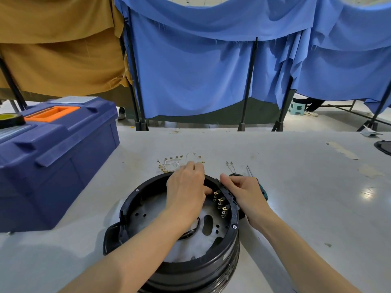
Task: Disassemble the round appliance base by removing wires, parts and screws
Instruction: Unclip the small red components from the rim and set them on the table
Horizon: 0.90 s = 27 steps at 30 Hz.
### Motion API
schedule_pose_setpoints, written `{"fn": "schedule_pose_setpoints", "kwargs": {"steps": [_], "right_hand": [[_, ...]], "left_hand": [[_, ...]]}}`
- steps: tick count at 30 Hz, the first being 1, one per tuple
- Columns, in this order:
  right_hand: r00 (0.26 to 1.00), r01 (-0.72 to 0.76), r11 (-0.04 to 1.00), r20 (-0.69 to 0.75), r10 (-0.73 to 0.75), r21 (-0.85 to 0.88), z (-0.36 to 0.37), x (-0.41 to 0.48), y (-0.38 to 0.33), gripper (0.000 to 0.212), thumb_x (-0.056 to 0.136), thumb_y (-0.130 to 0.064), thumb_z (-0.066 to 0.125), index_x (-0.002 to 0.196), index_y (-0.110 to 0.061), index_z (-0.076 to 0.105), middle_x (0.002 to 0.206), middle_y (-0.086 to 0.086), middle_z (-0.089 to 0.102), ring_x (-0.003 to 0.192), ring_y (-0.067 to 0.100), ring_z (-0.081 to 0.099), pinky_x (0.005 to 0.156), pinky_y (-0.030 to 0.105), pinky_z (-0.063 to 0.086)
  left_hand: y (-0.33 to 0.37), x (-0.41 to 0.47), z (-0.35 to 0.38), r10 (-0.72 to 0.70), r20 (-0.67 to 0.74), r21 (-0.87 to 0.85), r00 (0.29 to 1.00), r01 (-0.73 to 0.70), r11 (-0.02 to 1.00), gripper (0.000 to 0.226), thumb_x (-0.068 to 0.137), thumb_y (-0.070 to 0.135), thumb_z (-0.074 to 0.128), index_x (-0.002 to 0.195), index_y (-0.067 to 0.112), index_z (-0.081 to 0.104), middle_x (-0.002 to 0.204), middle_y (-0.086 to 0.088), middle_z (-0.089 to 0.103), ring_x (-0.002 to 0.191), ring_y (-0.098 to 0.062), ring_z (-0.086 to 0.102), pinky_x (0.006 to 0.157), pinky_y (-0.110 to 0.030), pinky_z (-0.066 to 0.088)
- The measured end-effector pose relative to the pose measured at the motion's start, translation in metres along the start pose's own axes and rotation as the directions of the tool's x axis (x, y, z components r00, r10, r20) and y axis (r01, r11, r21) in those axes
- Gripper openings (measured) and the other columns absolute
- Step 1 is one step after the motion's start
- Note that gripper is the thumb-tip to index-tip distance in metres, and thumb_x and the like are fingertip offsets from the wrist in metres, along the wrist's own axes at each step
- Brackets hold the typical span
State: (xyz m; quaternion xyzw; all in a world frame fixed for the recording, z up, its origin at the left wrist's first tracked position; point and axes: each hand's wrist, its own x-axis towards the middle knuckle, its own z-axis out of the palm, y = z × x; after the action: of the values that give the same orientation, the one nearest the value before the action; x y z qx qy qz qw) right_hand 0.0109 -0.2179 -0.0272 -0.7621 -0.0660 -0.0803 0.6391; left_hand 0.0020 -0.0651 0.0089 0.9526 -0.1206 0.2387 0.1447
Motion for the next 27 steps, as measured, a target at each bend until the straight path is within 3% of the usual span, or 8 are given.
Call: {"fn": "schedule_pose_setpoints", "kwargs": {"steps": [4, 7, 9, 14, 18, 21, 24, 27], "right_hand": [[0.995, 0.101, 0.984, 0.004, -0.101, -0.144, -0.002, 0.003, 0.001, 0.040, 0.095, -0.031, 0.059, 0.073, 0.001, 0.067, 0.065, 0.023, 0.059, 0.060, 0.017, 0.049, 0.061, 0.036, 0.040], [0.987, -0.012, 0.998, 0.162, 0.021, -0.059, -0.018, 0.005, -0.001, 0.023, 0.097, -0.021, 0.058, 0.087, -0.013, 0.077, 0.081, 0.006, 0.075, 0.074, 0.013, 0.068, 0.068, 0.027, 0.054], [0.967, -0.079, 0.996, 0.246, 0.071, 0.026, -0.026, 0.004, -0.001, 0.018, 0.096, -0.011, 0.058, 0.098, -0.012, 0.076, 0.094, 0.009, 0.076, 0.086, 0.018, 0.072, 0.076, 0.025, 0.057], [0.986, -0.033, 0.999, 0.165, 0.034, -0.004, -0.020, 0.004, -0.001, 0.021, 0.092, 0.002, 0.057, 0.088, -0.009, 0.075, 0.084, 0.008, 0.076, 0.076, 0.012, 0.070, 0.065, 0.017, 0.052], [0.986, -0.057, 0.998, 0.157, 0.054, 0.016, -0.019, 0.005, -0.005, 0.023, 0.093, 0.003, 0.055, 0.086, -0.009, 0.073, 0.081, 0.008, 0.075, 0.071, 0.013, 0.069, 0.063, 0.018, 0.053], [0.991, -0.096, 0.992, 0.099, 0.087, 0.084, -0.024, 0.006, -0.007, 0.019, 0.095, 0.004, 0.053, 0.089, -0.002, 0.070, 0.085, 0.016, 0.075, 0.076, 0.022, 0.072, 0.067, 0.024, 0.058], [0.992, -0.102, 0.973, -0.057, 0.116, 0.206, -0.037, 0.009, -0.011, 0.012, 0.095, 0.003, 0.054, 0.092, 0.003, 0.066, 0.083, 0.023, 0.073, 0.074, 0.035, 0.073, 0.063, 0.029, 0.059], [0.975, -0.093, 0.989, -0.192, 0.114, 0.114, -0.057, 0.012, -0.013, 0.005, 0.092, -0.003, 0.063, 0.096, -0.001, 0.063, 0.075, 0.021, 0.073, 0.066, 0.035, 0.072, 0.058, 0.030, 0.059]], "left_hand": [[-0.005, 0.003, 0.005, 0.154, 0.010, 0.023, 0.988, -0.154, 0.988, 0.045, 0.089, 0.033, 0.064, 0.130, 0.023, 0.050, 0.120, 0.001, 0.045, 0.114, -0.018, 0.039, 0.095, -0.026, 0.025], [-0.006, 0.005, 0.008, 0.210, 0.091, -0.020, 0.973, -0.209, 0.978, 0.036, 0.094, 0.028, 0.057, 0.129, 0.019, 0.054, 0.125, 0.002, 0.049, 0.120, -0.017, 0.040, 0.097, -0.023, 0.024], [-0.005, 0.005, 0.012, 0.215, 0.096, -0.014, 0.972, -0.214, 0.977, 0.033, 0.096, 0.028, 0.055, 0.127, 0.017, 0.053, 0.124, 0.001, 0.051, 0.120, -0.017, 0.041, 0.097, -0.023, 0.026], [-0.001, 0.004, 0.020, 0.255, 0.092, 0.197, 0.963, -0.269, 0.943, 0.026, 0.099, 0.027, 0.048, 0.120, 0.014, 0.042, 0.122, -0.003, 0.047, 0.114, -0.023, 0.042, 0.097, -0.032, 0.031], [-0.002, 0.005, 0.020, 0.265, 0.066, 0.233, 0.962, -0.273, 0.933, 0.033, 0.097, 0.031, 0.050, 0.122, 0.012, 0.039, 0.121, -0.005, 0.046, 0.113, -0.024, 0.043, 0.096, -0.033, 0.032], [-0.003, 0.005, 0.020, 0.262, 0.075, 0.202, 0.962, -0.272, 0.941, 0.034, 0.096, 0.030, 0.052, 0.122, 0.014, 0.038, 0.121, -0.004, 0.044, 0.112, -0.024, 0.041, 0.095, -0.033, 0.031], [-0.007, 0.005, 0.019, 0.286, 0.095, 0.155, 0.953, -0.298, 0.942, 0.038, 0.090, 0.016, 0.057, 0.123, 0.018, 0.037, 0.121, -0.001, 0.041, 0.111, -0.022, 0.039, 0.095, -0.030, 0.029], [-0.015, 0.006, 0.014, 0.314, 0.114, 0.005, 0.942, -0.317, 0.948, 0.035, 0.092, 0.022, 0.059, 0.121, 0.022, 0.040, 0.120, 0.003, 0.041, 0.110, -0.018, 0.039, 0.096, -0.027, 0.027]]}}
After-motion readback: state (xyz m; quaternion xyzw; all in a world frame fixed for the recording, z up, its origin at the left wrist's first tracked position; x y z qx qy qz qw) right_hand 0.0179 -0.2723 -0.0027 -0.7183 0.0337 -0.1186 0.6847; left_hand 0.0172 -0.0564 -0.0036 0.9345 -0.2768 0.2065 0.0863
